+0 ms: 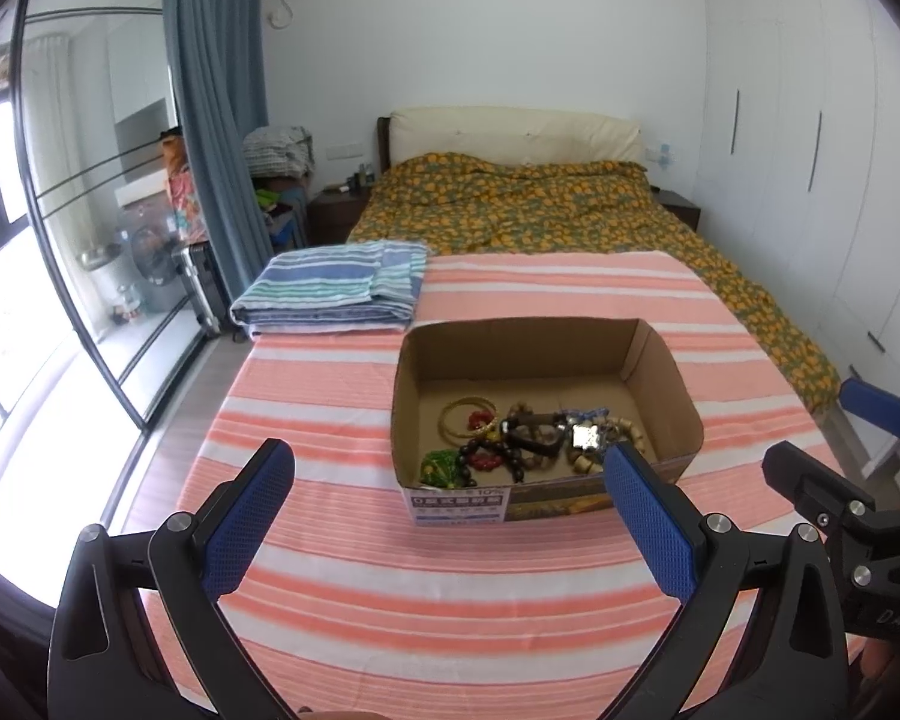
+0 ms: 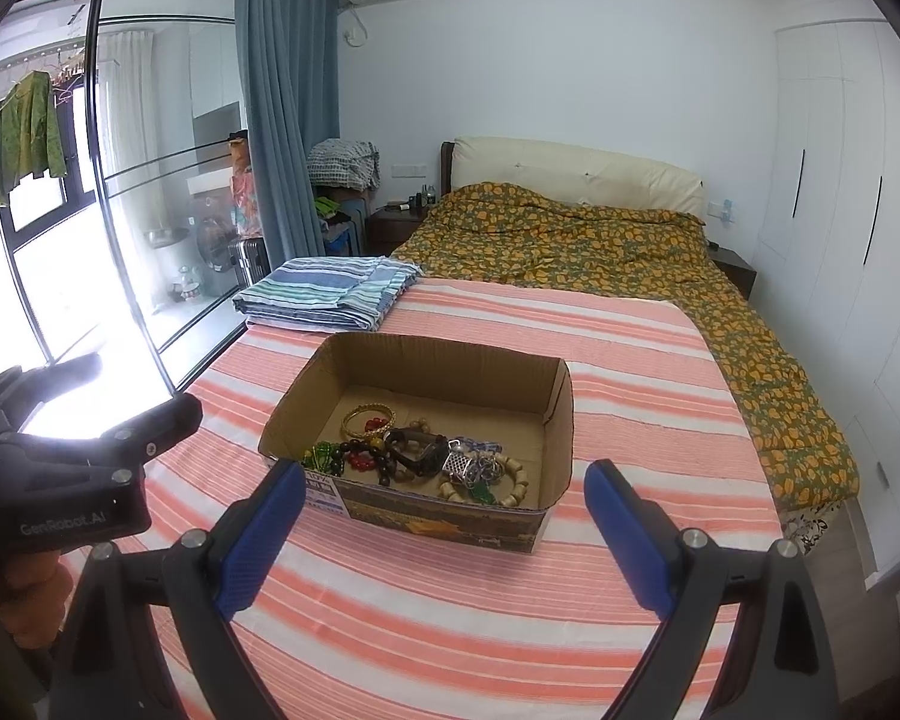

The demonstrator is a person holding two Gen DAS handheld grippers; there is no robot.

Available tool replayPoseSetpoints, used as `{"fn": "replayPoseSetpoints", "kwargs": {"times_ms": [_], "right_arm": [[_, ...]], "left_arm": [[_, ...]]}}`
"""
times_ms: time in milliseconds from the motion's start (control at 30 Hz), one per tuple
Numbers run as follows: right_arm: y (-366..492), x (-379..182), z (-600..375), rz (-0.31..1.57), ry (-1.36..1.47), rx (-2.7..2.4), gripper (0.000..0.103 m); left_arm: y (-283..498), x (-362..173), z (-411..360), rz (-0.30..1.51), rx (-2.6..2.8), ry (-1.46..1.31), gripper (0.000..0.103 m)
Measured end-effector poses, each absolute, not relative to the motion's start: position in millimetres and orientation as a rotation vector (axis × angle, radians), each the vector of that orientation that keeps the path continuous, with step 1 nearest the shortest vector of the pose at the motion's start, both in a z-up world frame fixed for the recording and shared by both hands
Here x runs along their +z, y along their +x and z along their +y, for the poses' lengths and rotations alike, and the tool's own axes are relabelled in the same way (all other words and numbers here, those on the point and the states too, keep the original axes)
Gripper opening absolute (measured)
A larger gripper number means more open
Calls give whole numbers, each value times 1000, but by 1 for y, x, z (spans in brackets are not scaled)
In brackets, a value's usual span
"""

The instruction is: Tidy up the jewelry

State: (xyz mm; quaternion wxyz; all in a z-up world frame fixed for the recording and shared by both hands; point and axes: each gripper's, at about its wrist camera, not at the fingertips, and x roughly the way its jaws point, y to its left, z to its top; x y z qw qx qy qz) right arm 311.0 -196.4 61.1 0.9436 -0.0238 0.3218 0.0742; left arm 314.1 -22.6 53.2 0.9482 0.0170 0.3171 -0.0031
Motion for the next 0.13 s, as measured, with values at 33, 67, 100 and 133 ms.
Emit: {"fn": "replayPoseSetpoints", "kwargs": {"times_ms": [33,67,100,133], "right_arm": [[311,60,-196,658,-48,151,96],[311,60,-196,660,-48,151,96],[312,59,-196,662,-47,151,96],[312,59,-197,664,-47,151,96]], "left_arm": [[314,53,-22,644,-6,32,103],[314,52,-23,643,-5,33,103],[314,51,-23,643,-5,39,103],[314,51,-24,644,-6,45,103]]}}
